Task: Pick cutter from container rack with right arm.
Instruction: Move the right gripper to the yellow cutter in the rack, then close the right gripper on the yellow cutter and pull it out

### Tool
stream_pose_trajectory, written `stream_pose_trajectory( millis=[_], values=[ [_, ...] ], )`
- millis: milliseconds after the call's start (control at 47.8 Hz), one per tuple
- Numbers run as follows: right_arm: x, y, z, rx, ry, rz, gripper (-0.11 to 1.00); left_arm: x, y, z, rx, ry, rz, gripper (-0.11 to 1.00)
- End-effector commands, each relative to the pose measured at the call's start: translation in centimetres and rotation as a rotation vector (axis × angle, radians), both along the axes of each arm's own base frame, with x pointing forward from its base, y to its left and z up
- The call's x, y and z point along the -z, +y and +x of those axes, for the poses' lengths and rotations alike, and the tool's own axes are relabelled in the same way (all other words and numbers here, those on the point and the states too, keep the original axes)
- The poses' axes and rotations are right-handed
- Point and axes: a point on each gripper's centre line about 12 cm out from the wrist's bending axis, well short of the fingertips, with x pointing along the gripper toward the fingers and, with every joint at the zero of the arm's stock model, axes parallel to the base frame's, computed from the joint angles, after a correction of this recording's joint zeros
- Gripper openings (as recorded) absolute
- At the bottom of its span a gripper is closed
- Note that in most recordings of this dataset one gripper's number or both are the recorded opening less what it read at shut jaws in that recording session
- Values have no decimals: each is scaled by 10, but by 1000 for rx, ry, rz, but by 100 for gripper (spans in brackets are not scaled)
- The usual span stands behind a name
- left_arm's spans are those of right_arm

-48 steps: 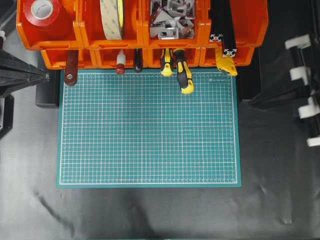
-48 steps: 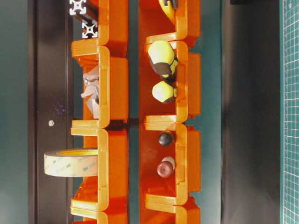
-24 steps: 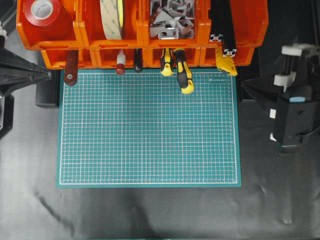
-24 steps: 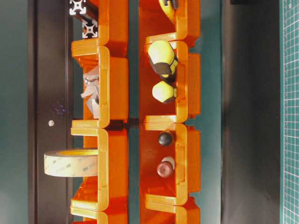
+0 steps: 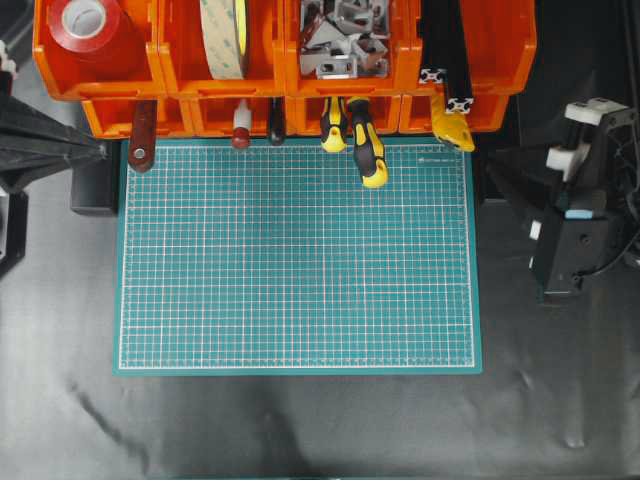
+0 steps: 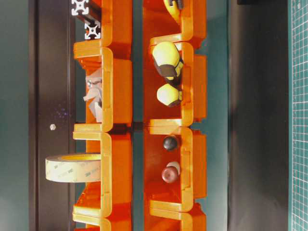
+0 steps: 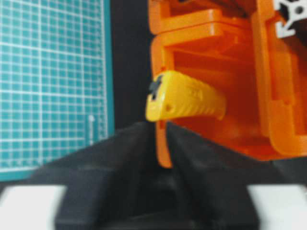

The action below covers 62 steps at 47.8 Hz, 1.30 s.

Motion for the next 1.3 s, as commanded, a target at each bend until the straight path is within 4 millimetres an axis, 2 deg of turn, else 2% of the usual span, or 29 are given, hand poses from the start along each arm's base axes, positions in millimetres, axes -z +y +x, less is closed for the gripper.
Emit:
stream_pose_trajectory(
  millis=[0, 126, 188, 356, 901, 1089, 1215, 1277],
  values=[
    [1, 1, 4, -9, -8, 2, 36, -10, 0, 3, -1, -25, -2, 0],
    [8, 1, 6, 12, 20, -17, 73, -9, 0, 3, -1, -23, -2, 0],
    [11, 0, 8, 18, 30, -27, 82, -8, 0, 5, -1, -17, -2, 0],
    [14, -4, 15, 28, 36, -53, 75, -6, 0, 6, 0, -8, -5, 0],
    [29, -30, 49, 65, 50, -78, 75, -2, -1, 6, 4, 2, -5, 0],
    [30, -33, 49, 81, 55, -83, 74, -2, -1, 5, 6, 3, -5, 0],
    [30, -32, 49, 79, 55, -82, 69, -2, -1, 5, 6, 3, -5, 0],
    [30, -30, 50, 74, 53, -78, 63, -2, -1, 5, 6, 2, -5, 0]
  ],
)
